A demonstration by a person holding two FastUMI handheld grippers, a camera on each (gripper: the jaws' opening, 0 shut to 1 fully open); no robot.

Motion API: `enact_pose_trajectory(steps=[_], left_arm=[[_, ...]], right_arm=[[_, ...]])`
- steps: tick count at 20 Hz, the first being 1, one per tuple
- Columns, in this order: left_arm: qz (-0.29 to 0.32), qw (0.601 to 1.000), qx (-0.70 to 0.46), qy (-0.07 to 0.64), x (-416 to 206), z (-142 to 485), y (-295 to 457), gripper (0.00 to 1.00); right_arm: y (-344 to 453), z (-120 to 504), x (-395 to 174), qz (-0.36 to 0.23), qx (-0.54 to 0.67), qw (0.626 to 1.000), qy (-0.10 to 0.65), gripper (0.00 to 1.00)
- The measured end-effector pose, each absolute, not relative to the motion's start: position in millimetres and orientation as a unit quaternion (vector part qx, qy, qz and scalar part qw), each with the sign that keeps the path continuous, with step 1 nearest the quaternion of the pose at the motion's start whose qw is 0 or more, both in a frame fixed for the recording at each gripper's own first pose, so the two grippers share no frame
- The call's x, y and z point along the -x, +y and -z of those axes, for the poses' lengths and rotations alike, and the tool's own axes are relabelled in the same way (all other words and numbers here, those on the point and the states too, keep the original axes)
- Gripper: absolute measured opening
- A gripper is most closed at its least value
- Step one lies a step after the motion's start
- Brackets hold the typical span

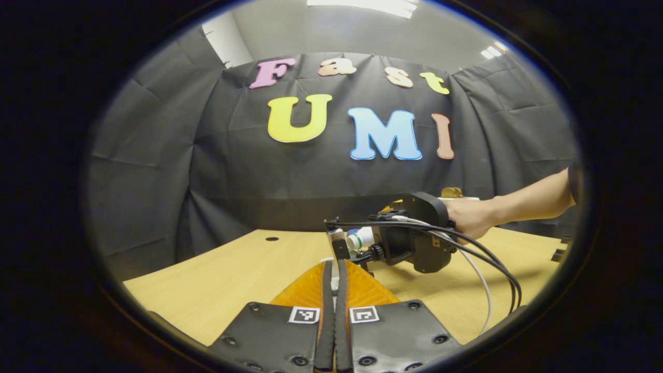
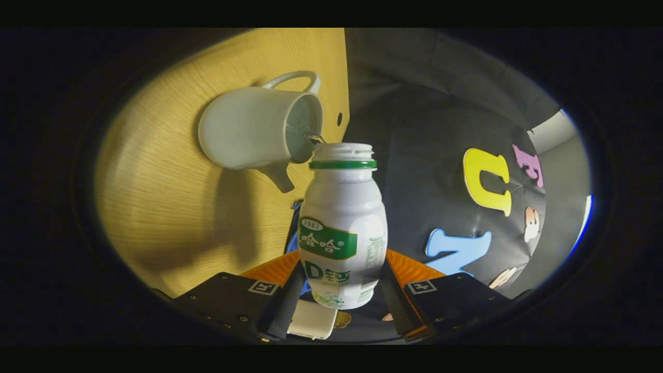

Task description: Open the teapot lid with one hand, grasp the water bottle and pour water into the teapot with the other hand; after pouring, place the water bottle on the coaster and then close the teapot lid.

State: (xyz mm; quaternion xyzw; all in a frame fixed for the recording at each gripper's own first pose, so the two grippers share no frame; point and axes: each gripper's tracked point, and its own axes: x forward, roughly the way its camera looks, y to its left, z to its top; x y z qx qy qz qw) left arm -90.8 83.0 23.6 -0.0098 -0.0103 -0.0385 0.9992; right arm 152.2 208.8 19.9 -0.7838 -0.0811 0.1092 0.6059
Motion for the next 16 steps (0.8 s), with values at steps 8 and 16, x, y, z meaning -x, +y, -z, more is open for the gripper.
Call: enact_pose_trajectory(steps=[8,16], left_arm=[[0.038,0.999,0.009,-0.008,90.4,-21.3,83.3,0.07],[0.036,0.999,0.007,-0.006,89.6,-20.8,84.3,0.07]], right_arm=[[207.8,-26.5,-153.9,-0.103,0.794,0.592,-0.09,0.75],[211.8,-34.4,-154.7,-0.096,0.806,0.575,-0.104,0.75]])
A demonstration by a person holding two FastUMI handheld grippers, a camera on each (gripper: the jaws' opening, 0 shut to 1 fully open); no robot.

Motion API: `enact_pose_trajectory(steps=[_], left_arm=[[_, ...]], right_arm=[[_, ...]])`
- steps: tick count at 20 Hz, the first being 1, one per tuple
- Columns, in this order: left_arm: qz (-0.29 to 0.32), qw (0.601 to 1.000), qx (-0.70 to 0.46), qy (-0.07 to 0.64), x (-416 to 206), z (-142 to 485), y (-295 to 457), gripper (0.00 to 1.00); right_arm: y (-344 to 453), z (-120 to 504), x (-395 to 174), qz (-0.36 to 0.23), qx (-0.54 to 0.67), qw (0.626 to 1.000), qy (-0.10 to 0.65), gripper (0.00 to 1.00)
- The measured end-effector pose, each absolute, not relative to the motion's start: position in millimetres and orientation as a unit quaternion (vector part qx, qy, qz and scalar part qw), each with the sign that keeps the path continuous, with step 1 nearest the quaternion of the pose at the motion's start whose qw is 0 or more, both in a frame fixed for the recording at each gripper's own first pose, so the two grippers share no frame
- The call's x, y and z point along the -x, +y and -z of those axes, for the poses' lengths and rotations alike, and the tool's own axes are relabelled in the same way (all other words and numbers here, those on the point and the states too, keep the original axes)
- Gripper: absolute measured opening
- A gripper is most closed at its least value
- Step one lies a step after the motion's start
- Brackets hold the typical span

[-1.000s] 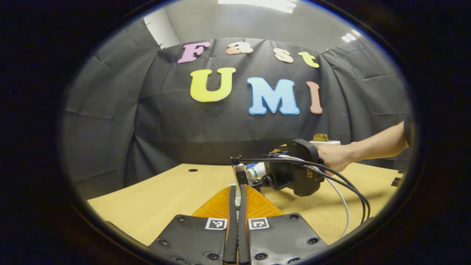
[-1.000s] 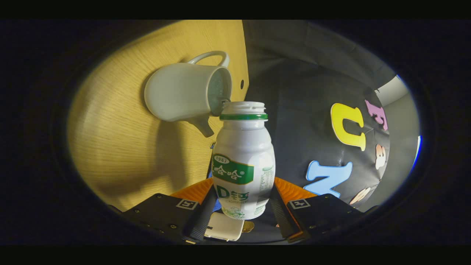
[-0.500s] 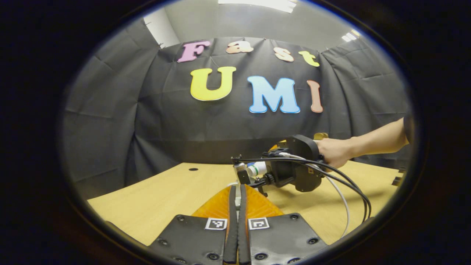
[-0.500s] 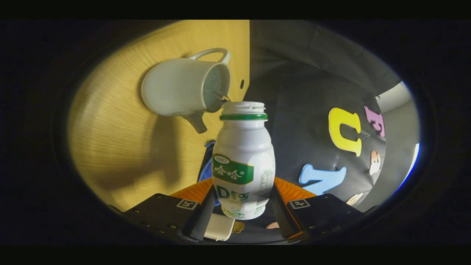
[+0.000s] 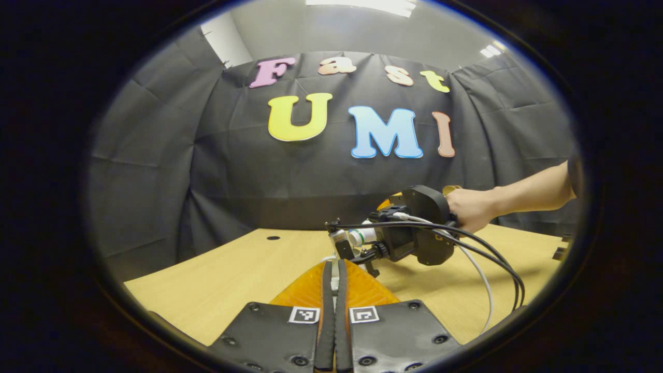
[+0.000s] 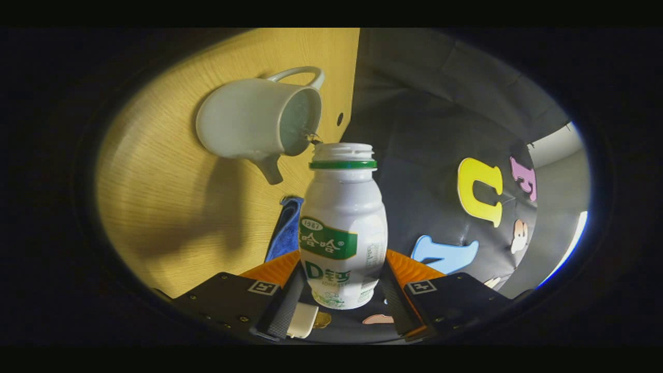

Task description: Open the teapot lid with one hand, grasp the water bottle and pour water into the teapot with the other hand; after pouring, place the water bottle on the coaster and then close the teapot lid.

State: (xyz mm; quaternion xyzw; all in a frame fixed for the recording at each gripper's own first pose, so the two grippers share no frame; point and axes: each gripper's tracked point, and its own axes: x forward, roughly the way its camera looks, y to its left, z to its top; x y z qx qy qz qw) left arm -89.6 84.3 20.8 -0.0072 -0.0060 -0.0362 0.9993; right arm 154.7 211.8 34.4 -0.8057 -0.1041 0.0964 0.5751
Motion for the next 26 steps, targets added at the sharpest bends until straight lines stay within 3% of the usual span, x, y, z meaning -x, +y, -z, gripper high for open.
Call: enact_pose_trajectory(steps=[4,5,8,26], left_arm=[[0.037,0.999,0.007,-0.004,89.5,-18.9,83.9,0.07],[0.037,0.999,0.006,-0.004,89.0,-18.9,84.0,0.11],[0.037,0.999,0.005,-0.003,88.7,-19.5,84.4,0.07],[0.03,1.0,-0.005,-0.001,88.3,-17.2,87.3,0.07]], right_arm=[[212.2,-35.8,-154.8,-0.095,0.811,0.567,-0.109,0.74],[212.6,-36.7,-154.9,-0.093,0.812,0.565,-0.11,0.74],[214.1,-38.5,-154.1,-0.092,0.818,0.556,-0.116,0.75],[229.0,-46.5,-149.1,-0.089,0.841,0.51,-0.155,0.74]])
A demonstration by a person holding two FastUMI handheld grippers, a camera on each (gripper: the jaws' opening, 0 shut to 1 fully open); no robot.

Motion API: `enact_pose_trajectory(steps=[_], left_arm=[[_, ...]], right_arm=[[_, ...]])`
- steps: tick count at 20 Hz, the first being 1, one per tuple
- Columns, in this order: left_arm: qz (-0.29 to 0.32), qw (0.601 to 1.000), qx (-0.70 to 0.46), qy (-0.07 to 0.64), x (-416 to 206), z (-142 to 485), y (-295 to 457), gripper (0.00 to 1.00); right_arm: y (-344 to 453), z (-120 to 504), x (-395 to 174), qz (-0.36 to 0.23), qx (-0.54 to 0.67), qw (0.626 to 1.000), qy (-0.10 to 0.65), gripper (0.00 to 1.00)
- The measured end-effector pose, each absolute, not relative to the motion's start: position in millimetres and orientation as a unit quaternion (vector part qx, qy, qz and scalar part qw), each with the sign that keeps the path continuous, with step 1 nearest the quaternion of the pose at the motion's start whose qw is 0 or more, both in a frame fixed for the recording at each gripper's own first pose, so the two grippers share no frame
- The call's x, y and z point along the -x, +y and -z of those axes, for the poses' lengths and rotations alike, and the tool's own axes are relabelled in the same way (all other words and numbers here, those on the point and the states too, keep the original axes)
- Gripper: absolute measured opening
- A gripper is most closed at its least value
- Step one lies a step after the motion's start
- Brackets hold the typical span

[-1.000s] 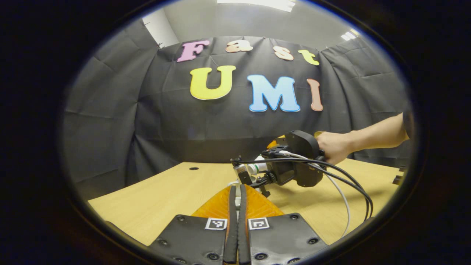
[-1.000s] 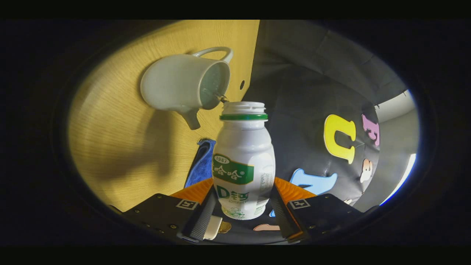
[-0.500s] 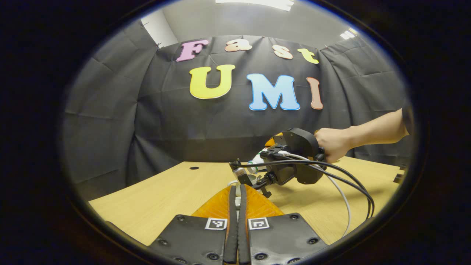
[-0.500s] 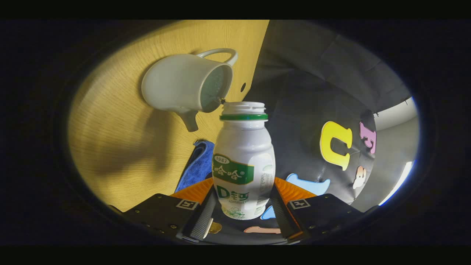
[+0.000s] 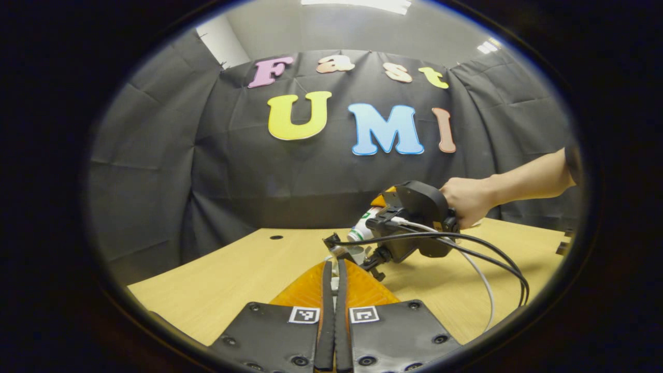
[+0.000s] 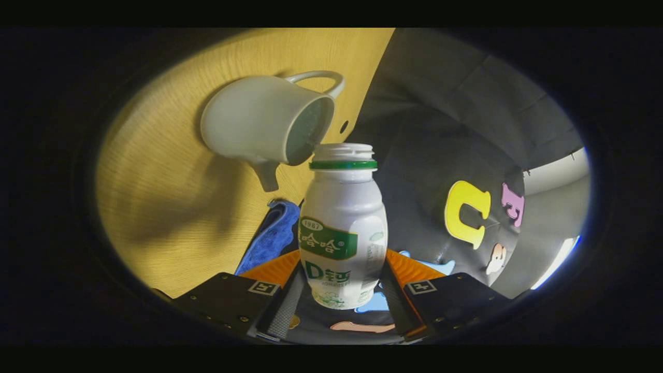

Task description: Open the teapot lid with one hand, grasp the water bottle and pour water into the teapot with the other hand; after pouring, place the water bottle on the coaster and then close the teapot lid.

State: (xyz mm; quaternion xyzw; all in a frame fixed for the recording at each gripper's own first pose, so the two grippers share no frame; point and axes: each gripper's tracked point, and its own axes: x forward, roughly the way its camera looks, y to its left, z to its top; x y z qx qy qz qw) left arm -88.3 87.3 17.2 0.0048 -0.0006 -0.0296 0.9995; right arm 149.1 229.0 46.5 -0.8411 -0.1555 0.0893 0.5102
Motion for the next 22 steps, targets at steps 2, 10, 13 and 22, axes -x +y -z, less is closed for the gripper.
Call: enact_pose_trajectory(steps=[2,10,13,22], left_arm=[[0.028,1.0,-0.006,-0.001,89.1,-17.6,87.5,0.07],[0.025,1.0,-0.008,0.001,88.2,-15.3,87.6,0.07],[0.024,1.0,-0.01,0.002,87.6,-15.0,87.9,0.07],[0.024,1.0,-0.007,0.003,86.7,-13.8,88.3,0.07]], right_arm=[[230.4,-46.3,-147.9,-0.09,0.843,0.507,-0.159,0.74],[233.0,-48.7,-149.2,-0.093,0.847,0.498,-0.165,0.74],[233.5,-47.3,-147.6,-0.094,0.846,0.498,-0.165,0.74],[230.4,-42.3,-150.8,-0.106,0.832,0.522,-0.156,0.74]])
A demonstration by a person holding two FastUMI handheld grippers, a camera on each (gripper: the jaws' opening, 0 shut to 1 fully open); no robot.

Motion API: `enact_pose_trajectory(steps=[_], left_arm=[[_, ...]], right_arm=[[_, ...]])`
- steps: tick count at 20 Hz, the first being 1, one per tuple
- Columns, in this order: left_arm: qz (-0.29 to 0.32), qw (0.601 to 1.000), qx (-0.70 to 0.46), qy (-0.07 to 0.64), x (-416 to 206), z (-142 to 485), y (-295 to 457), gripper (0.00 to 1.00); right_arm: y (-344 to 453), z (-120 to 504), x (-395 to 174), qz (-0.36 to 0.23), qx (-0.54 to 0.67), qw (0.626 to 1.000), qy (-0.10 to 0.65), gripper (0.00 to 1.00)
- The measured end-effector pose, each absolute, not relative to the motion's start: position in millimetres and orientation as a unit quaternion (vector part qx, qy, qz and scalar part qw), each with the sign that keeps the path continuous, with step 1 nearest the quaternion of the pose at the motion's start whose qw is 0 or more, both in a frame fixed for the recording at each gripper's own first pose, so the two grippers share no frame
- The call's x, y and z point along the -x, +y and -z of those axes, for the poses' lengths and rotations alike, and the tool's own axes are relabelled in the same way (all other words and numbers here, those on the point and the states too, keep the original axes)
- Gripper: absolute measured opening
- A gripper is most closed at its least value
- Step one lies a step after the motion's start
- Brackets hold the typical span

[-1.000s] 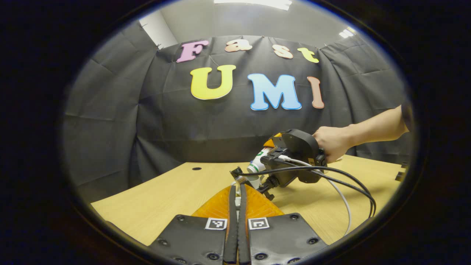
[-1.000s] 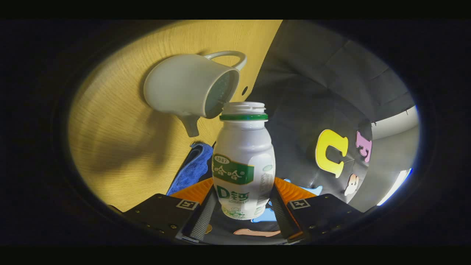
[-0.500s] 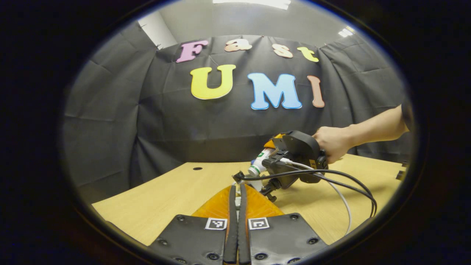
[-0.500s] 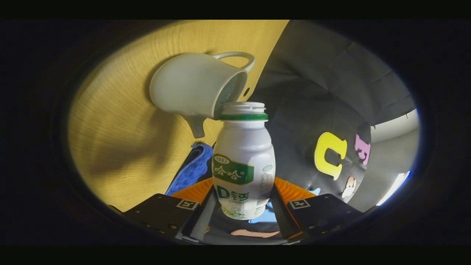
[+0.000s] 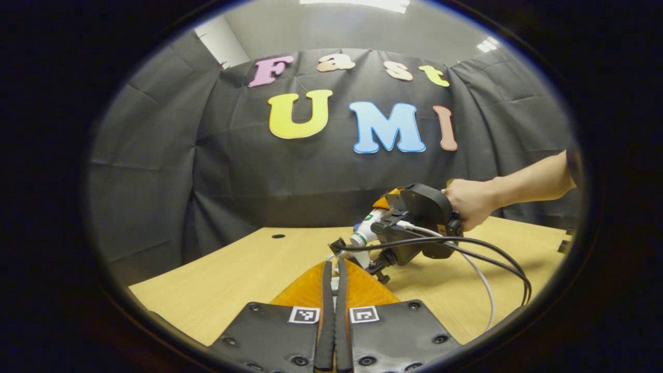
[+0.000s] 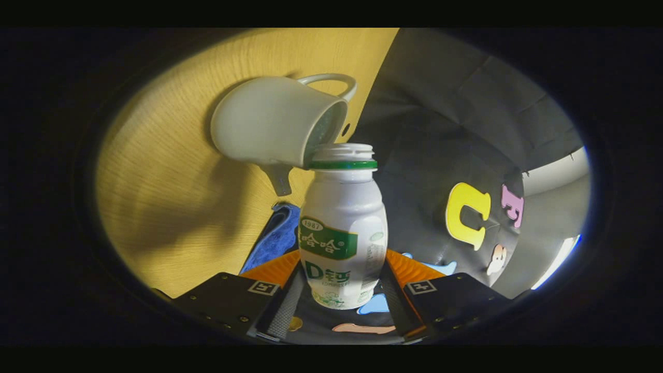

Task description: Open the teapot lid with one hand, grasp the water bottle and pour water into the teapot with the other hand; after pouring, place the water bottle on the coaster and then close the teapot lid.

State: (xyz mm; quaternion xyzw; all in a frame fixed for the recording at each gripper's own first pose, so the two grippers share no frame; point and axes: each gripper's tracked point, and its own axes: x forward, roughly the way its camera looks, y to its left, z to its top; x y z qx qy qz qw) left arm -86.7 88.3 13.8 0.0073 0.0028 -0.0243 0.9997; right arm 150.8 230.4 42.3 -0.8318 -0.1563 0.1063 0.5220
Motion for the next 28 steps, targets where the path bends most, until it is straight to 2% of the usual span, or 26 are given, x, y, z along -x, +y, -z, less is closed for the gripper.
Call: enact_pose_trajectory(steps=[4,5,7,10,11,12,16,18,19,20,21,25,28], left_arm=[[0.028,1.0,0.008,0.003,86.0,-13.6,88.8,0.11],[0.029,1.0,0.011,0.004,85.2,-13.0,89.3,0.07],[0.029,0.999,0.017,0.005,82.7,-10.4,90.2,0.11],[0.036,0.999,0.024,0.008,76.5,-11.0,87.8,0.11],[0.037,0.999,0.024,0.007,72.3,-15.3,88.9,0.07],[0.038,0.999,0.026,0.005,67.7,-19.1,90.3,0.07],[0.042,0.998,0.034,-0.015,46.9,-46.1,99.3,0.11],[0.06,0.997,0.049,-0.02,25.3,-57.4,94.1,0.07],[0.07,0.995,0.061,-0.02,14.4,-62.4,89.3,0.11],[0.079,0.994,0.07,-0.021,1.8,-67.1,86.2,0.07],[0.082,0.993,0.076,-0.021,-10.0,-71.4,83.9,0.11],[0.094,0.992,0.088,-0.009,-57.8,-71.1,68.2,0.11],[0.095,0.993,0.071,0.014,-95.6,-53.2,53.3,0.07]], right_arm=[[221.5,-29.0,-155.9,-0.132,0.788,0.587,-0.129,0.75],[218.9,-22.4,-154.5,-0.14,0.772,0.608,-0.117,0.74],[215.2,-8.7,-153.7,-0.16,0.731,0.658,-0.087,0.75],[213.9,-1.9,-146.8,-0.181,0.658,0.729,-0.055,0.75],[215.5,-8.7,-151.4,-0.188,0.628,0.753,-0.046,0.75],[216.1,-14.7,-153.3,-0.195,0.6,0.775,-0.04,0.71],[202.0,-38.7,-144.8,-0.201,0.469,0.859,-0.031,0.71],[187.1,-51.5,-134.5,-0.205,0.376,0.904,-0.019,0.71],[179.0,-57.7,-128.1,-0.207,0.323,0.923,-0.011,0.71],[167.7,-64.7,-123.9,-0.208,0.27,0.94,-0.004,0.71],[156.8,-70.8,-118.8,-0.21,0.221,0.952,0.004,0.7],[113.2,-85.0,-104.1,-0.192,0.126,0.973,0.005,0.71],[84.2,-85.1,-93.0,-0.184,0.068,0.981,0.009,0.7]])
